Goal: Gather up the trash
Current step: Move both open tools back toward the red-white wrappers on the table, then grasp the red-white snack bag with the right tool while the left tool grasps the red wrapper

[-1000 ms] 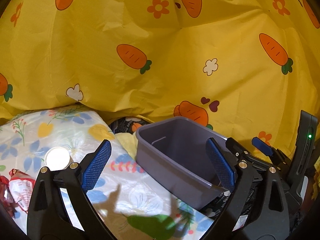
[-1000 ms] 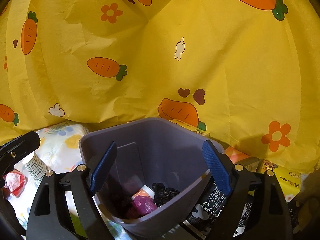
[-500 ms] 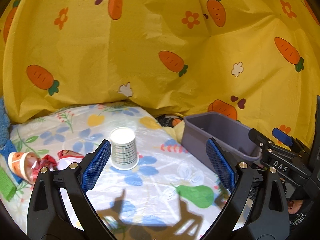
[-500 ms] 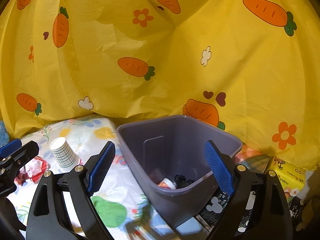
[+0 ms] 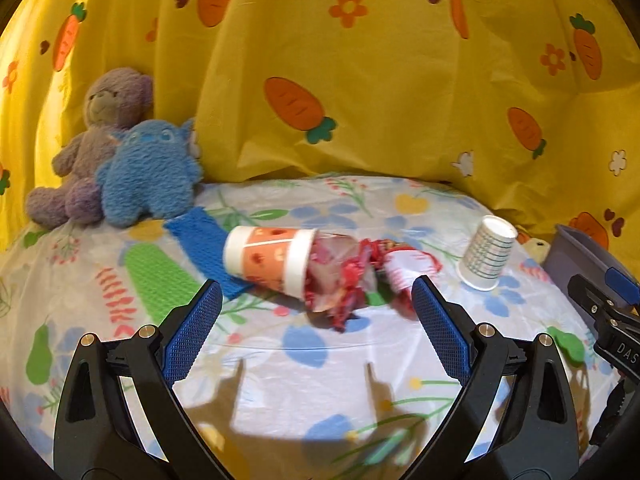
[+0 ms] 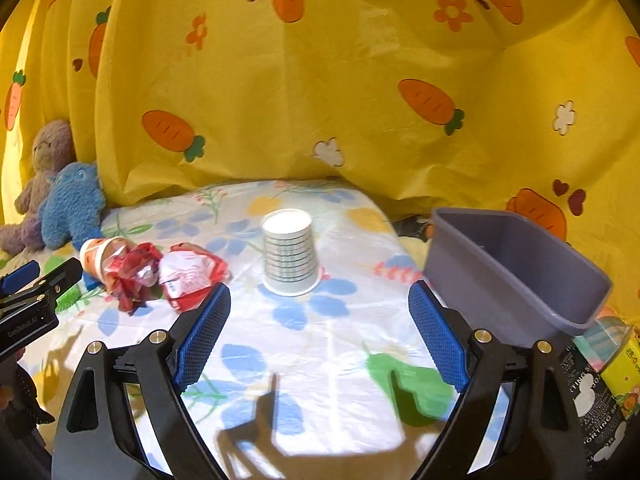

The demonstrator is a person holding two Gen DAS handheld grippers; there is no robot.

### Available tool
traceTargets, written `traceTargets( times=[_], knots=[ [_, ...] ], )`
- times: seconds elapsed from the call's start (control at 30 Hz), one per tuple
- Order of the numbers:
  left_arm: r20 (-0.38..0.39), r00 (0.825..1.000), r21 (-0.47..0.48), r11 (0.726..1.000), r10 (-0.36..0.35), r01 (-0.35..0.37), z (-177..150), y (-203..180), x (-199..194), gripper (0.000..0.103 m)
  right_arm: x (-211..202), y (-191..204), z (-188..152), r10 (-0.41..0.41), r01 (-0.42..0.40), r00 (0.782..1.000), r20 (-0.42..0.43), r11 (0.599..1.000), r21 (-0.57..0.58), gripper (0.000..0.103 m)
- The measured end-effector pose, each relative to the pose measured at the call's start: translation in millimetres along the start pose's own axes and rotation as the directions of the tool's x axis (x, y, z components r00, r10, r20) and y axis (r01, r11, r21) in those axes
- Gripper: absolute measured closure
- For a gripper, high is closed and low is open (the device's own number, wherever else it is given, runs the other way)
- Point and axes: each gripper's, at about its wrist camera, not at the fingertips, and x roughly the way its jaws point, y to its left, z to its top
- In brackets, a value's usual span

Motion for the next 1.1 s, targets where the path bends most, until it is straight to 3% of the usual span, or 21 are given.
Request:
traceTargets(
  times=[0.13, 0.33, 0.6, 0.8, 0.87, 0.97, 1.1],
  knots=[
    [0.008, 0.997, -0.053, 0.996, 0.078, -0.077, -3.3, 33.6, -3.2, 0.009, 23.3, 36.8, 6.3, 0.054, -0.056, 0.997, -0.046, 0.998, -0.039, 0.016],
    [-0.011, 0.991, -0.113, 0.985, 0.13, -0.131, -6.5, 61.6, -4.2, 0.009, 56.1, 82.5, 8.8, 0.066, -0.079, 0.993, -0.094, 0.987, -0.142, 0.016],
    [-0.021, 0.989, -0.141, 0.979, 0.145, -0.147, -8.7, 78.5, -1.6, 0.009, 90.0, 110.1, 9.0, 0.054, -0.087, 0.984, -0.168, 0.976, -0.198, 0.016],
    [-0.023, 0.992, -0.141, 0.982, 0.124, -0.126, -9.9, 80.0, 1.5, 0.009, 105.8, 124.7, 6.0, 0.058, -0.112, 0.974, -0.22, 0.964, -0.239, 0.033],
    [-0.022, 0.993, -0.139, 0.983, 0.119, -0.121, -9.9, 79.9, 2.9, 0.009, 110.4, 126.1, 5.0, 0.06, -0.12, 0.968, -0.244, 0.963, -0.242, 0.046],
    [-0.023, 0.994, -0.142, 0.983, 0.11, -0.113, -10.8, 80.0, 4.3, 0.009, 114.8, 126.0, 4.8, 0.052, -0.116, 0.965, -0.258, 0.963, -0.241, 0.057],
    [-0.026, 0.995, -0.141, 0.985, 0.094, -0.097, -12.4, 79.8, 5.6, 0.009, 113.6, 126.0, 3.9, 0.061, -0.126, 0.964, -0.259, 0.961, -0.245, 0.067]
  ],
)
